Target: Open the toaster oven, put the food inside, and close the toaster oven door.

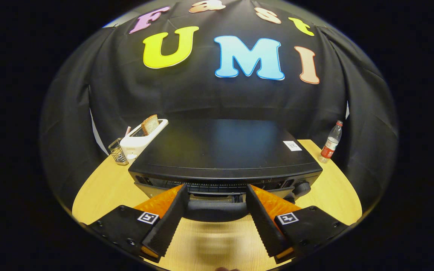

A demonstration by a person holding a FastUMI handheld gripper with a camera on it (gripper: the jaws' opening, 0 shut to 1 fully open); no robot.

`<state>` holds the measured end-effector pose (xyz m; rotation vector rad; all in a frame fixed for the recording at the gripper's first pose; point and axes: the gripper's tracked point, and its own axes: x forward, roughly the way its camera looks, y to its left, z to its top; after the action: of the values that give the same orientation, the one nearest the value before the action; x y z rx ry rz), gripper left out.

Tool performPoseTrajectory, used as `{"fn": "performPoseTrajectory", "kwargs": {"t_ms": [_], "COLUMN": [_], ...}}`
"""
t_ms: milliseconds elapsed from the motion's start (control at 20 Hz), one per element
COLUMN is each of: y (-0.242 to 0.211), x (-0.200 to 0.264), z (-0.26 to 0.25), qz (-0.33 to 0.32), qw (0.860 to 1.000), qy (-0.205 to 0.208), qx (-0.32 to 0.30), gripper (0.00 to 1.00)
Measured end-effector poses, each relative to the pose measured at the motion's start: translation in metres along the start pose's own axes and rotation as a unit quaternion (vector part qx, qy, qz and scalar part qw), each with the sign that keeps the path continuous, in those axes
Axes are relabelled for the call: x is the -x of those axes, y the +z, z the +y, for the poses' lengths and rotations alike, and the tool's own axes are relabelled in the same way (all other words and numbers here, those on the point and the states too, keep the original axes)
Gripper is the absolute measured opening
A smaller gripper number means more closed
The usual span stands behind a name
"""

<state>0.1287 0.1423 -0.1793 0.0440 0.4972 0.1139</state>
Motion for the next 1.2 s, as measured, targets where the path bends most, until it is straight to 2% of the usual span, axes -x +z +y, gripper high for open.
{"fn": "performPoseTrajectory", "kwargs": {"t_ms": [750, 1200], "y": [-0.055, -0.120], "x": [0.037, 0.050], "z": [-0.002, 0.000], "qz": [0.049, 0.120], "qw": [0.999, 0.992], "qy": [0.007, 0.016], "qx": [0.017, 0.040], "gripper": [0.97, 0.97]}}
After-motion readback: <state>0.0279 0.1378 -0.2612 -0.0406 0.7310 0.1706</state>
